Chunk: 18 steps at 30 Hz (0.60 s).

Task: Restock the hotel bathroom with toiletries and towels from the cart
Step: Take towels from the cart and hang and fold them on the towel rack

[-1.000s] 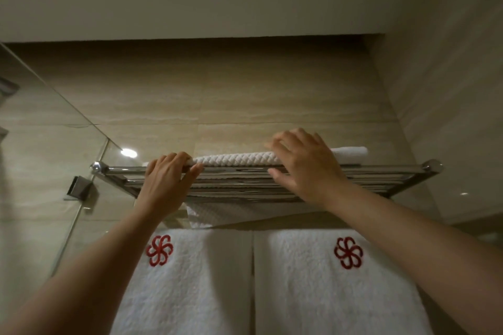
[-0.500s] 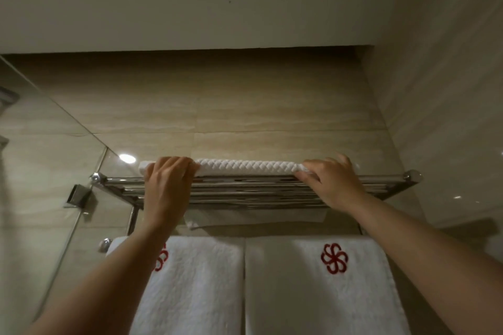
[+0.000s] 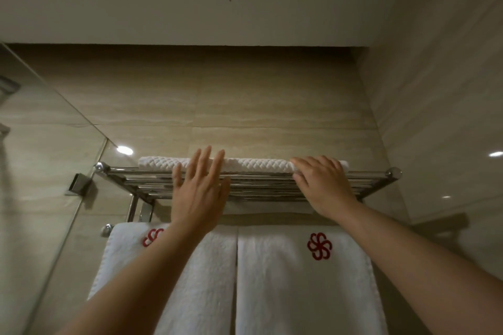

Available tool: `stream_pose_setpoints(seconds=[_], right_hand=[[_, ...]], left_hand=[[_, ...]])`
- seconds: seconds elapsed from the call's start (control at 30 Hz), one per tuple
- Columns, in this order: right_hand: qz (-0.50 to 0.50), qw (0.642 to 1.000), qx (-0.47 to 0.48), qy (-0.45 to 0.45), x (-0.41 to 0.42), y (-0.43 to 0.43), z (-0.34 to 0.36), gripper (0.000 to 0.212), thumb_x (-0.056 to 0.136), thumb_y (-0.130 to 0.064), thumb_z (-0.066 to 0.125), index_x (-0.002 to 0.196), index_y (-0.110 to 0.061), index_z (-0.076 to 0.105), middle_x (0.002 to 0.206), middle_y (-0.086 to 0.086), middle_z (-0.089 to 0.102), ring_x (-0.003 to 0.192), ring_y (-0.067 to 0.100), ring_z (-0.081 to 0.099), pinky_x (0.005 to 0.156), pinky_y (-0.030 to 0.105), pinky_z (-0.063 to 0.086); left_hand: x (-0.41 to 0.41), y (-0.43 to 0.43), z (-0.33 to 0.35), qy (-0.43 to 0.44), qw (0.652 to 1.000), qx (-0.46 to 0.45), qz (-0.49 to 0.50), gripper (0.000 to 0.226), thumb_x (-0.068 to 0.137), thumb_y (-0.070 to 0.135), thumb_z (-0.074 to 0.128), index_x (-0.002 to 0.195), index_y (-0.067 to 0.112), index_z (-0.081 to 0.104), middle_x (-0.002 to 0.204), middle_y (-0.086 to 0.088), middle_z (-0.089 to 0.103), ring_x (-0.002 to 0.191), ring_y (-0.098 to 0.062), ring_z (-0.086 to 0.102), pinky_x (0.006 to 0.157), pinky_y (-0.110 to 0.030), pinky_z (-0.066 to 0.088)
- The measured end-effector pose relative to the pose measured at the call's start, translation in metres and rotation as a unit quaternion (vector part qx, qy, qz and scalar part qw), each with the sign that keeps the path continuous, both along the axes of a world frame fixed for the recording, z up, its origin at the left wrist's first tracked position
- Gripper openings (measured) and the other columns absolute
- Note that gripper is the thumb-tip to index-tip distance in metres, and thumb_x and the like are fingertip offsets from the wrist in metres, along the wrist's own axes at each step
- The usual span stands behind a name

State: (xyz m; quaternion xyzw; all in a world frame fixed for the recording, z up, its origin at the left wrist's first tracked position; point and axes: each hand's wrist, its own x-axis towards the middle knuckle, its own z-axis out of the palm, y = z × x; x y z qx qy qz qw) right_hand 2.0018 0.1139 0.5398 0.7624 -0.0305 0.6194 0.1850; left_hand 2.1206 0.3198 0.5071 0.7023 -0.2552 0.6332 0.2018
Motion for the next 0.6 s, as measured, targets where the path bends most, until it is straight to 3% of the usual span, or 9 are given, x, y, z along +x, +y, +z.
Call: stream_pose_setpoints(seconds=[0.17,0.27,0.37,0.47,0.6], right_hand=[[-0.009,0.999,-0.007,0.038,-0.024,0.023,-0.019,0.040,0.098,-0.034,0.037,0.136,-0.022,0.042,0.136,-0.005,0.048,0.124,0.016,0.039,0.103,0.032,0.028],[-0.033,0.995,0.000,0.096,-0.050,0.036,-0.036,0.027,0.097,-0.034,0.038,0.114,-0.024,0.056,0.119,-0.004,0.057,0.111,0.015,0.048,0.093,0.032,0.035],[-0.082,0.977,0.043,0.192,-0.081,0.053,-0.062,0.024,0.096,-0.036,0.040,0.099,-0.023,0.060,0.102,-0.003,0.062,0.093,0.015,0.056,0.082,0.034,0.045],[-0.107,0.951,0.094,0.274,-0.109,0.069,-0.086,0.024,0.094,-0.038,0.044,0.099,-0.023,0.063,0.098,-0.001,0.066,0.084,0.015,0.061,0.070,0.031,0.049],[-0.174,0.897,0.149,0.377,-0.161,0.092,-0.118,0.029,0.092,-0.042,0.047,0.114,-0.027,0.060,0.118,0.000,0.061,0.101,0.018,0.058,0.084,0.033,0.048]], left_hand=[[-0.044,-0.011,-0.014,-0.017,0.987,0.141,-0.076,0.051,0.096,0.046,0.023,0.143,0.025,0.025,0.154,0.001,0.021,0.142,-0.014,0.015,0.115,-0.036,0.008],[-0.068,-0.003,-0.027,0.090,0.962,0.230,-0.113,0.042,0.096,0.043,0.031,0.132,0.025,0.043,0.143,0.001,0.040,0.132,-0.016,0.034,0.110,-0.038,0.022],[-0.092,0.010,-0.051,0.149,0.940,0.281,-0.126,0.039,0.096,0.043,0.037,0.126,0.021,0.050,0.131,0.000,0.052,0.119,-0.016,0.048,0.103,-0.034,0.034],[-0.114,0.020,-0.075,0.205,0.906,0.339,-0.152,0.038,0.095,0.042,0.040,0.123,0.020,0.052,0.126,-0.002,0.056,0.109,-0.016,0.054,0.097,-0.031,0.044],[-0.152,0.029,-0.111,0.258,0.853,0.419,-0.175,0.040,0.095,0.045,0.039,0.124,0.021,0.051,0.124,-0.002,0.056,0.107,-0.016,0.055,0.091,-0.029,0.044]])
